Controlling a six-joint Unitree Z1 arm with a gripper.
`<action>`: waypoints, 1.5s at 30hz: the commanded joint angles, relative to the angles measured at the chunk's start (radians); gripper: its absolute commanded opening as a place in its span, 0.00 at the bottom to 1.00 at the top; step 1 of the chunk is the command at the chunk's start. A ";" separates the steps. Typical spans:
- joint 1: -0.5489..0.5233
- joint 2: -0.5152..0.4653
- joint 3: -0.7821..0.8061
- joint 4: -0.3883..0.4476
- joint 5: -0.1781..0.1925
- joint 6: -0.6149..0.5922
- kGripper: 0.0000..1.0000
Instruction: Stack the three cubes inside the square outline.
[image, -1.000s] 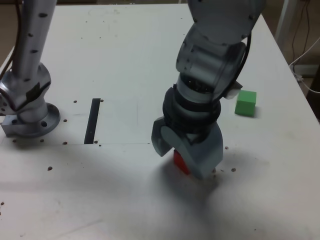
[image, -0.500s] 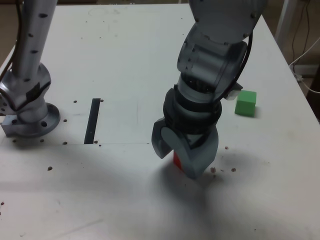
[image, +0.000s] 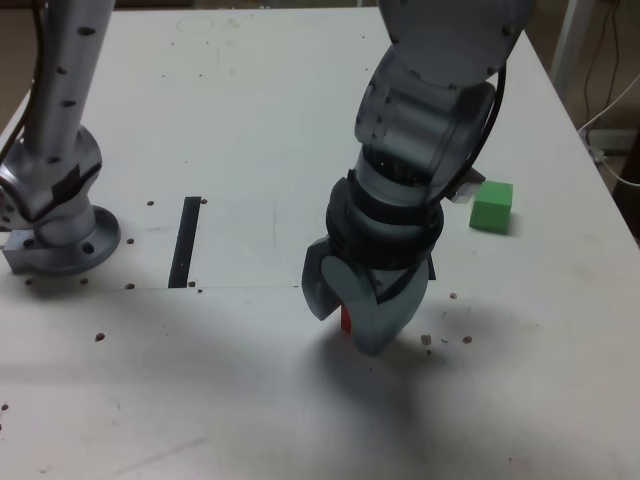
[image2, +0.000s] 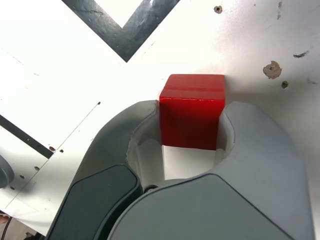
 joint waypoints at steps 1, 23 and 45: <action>-0.002 -0.001 -0.004 0.010 -0.002 -0.004 0.20; 0.228 -0.092 -0.091 0.166 -0.051 -0.309 0.21; 0.342 -0.017 -0.083 0.115 -0.092 -0.384 0.21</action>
